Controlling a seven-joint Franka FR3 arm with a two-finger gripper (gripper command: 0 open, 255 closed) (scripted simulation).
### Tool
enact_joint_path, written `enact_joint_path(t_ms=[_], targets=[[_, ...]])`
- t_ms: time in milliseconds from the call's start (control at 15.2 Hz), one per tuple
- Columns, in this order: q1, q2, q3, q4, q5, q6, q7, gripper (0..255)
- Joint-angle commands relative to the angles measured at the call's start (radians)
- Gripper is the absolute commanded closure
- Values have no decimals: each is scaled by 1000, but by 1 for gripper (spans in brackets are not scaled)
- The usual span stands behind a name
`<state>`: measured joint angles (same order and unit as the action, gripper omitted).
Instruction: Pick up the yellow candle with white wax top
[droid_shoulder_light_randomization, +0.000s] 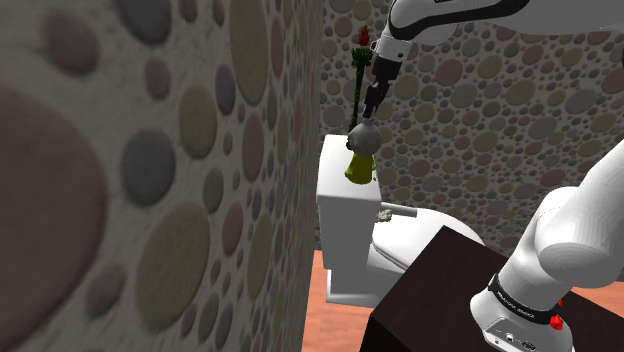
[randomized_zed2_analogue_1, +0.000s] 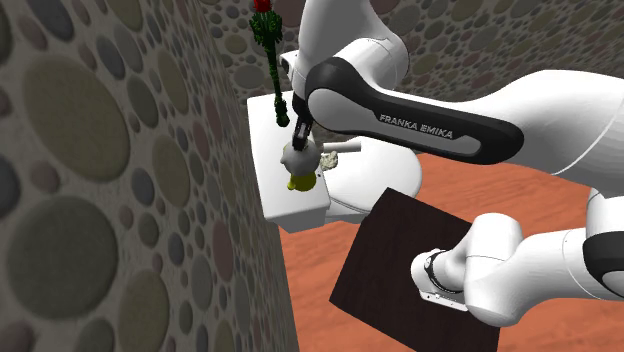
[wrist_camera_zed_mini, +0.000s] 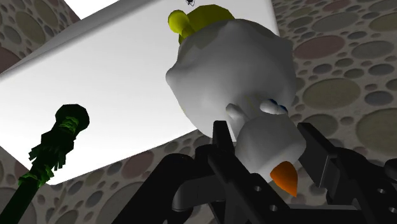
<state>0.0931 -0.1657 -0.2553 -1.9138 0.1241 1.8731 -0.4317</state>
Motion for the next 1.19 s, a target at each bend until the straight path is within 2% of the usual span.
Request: enact_joint_path(t_ms=[0, 990, 1122], targets=[[0, 1, -1, -1, 0, 1, -1, 255], [0, 35, -4, 238, 4, -204, 20, 255], [0, 35, -4, 240, 4, -207, 21, 255]])
